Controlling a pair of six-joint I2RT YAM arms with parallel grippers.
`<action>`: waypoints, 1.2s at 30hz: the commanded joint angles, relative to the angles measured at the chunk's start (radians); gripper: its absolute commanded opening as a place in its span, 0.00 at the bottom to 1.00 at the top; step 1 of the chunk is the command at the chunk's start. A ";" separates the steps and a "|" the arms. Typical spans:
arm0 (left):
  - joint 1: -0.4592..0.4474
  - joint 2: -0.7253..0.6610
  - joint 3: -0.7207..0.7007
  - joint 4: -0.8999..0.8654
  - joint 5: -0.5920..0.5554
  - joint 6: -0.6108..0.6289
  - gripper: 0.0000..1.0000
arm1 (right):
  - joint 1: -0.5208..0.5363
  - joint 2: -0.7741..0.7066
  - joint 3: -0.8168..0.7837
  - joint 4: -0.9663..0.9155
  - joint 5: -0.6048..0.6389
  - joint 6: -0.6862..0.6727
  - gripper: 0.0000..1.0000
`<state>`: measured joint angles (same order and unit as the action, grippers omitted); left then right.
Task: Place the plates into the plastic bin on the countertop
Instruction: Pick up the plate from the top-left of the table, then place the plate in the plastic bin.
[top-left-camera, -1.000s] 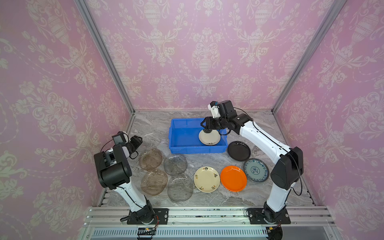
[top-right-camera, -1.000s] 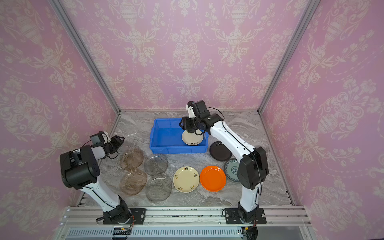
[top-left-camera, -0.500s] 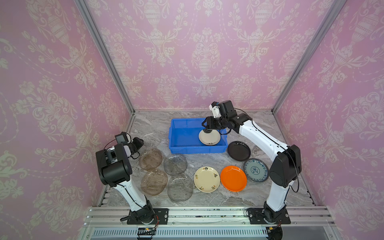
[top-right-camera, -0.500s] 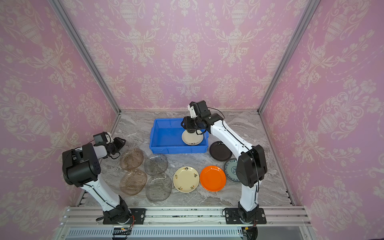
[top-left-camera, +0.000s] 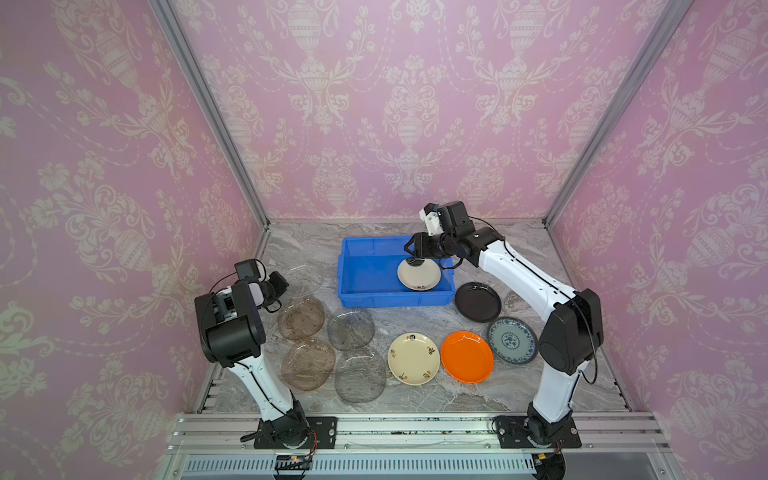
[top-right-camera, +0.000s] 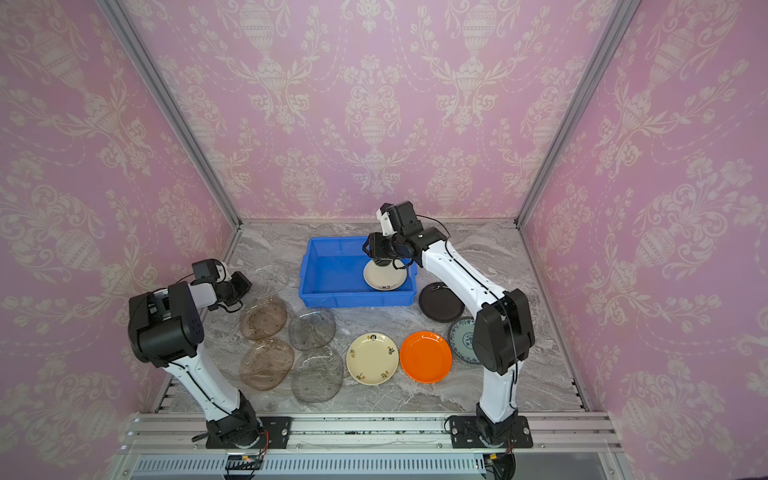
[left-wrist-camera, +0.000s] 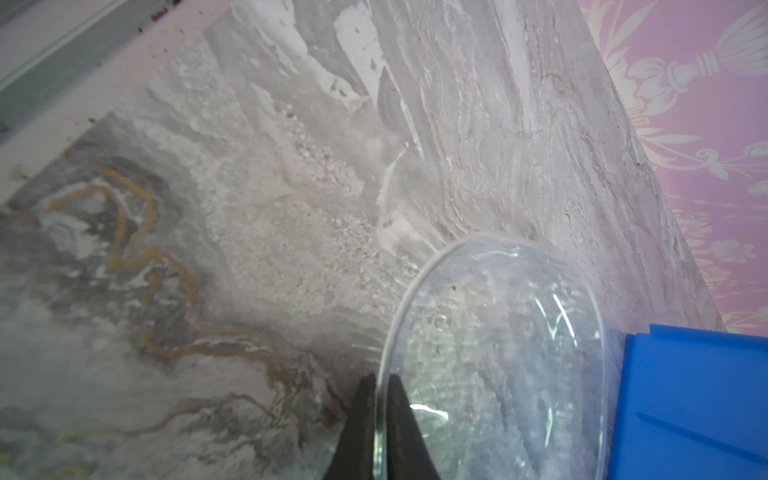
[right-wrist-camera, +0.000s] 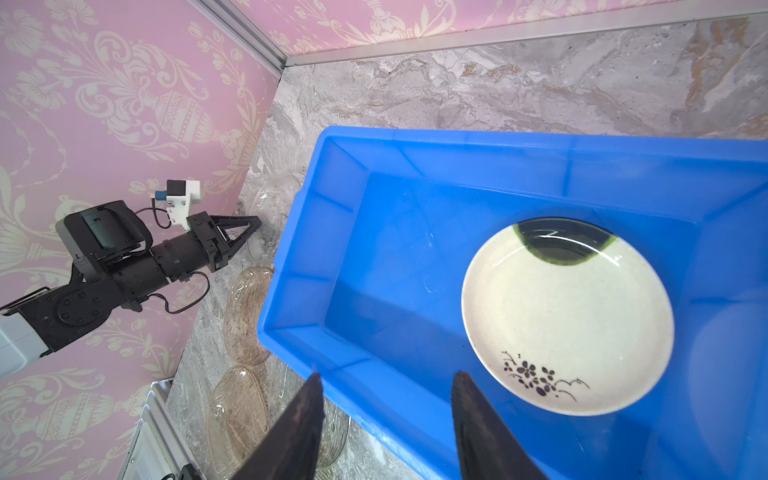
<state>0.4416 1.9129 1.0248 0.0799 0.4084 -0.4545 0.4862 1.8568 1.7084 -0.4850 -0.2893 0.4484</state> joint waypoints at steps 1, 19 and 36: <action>-0.007 0.023 0.024 -0.058 -0.034 0.003 0.00 | -0.005 0.003 -0.010 0.008 -0.001 0.015 0.52; -0.347 -0.312 0.317 -0.309 -0.623 0.223 0.00 | -0.045 -0.031 0.030 -0.011 0.146 -0.040 0.51; -0.566 -0.399 0.248 -0.164 0.131 -0.249 0.00 | -0.076 -0.259 -0.143 0.147 -0.109 -0.016 0.56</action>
<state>-0.0830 1.4971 1.3010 -0.1356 0.3836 -0.5880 0.4198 1.6073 1.5997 -0.4118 -0.2539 0.3801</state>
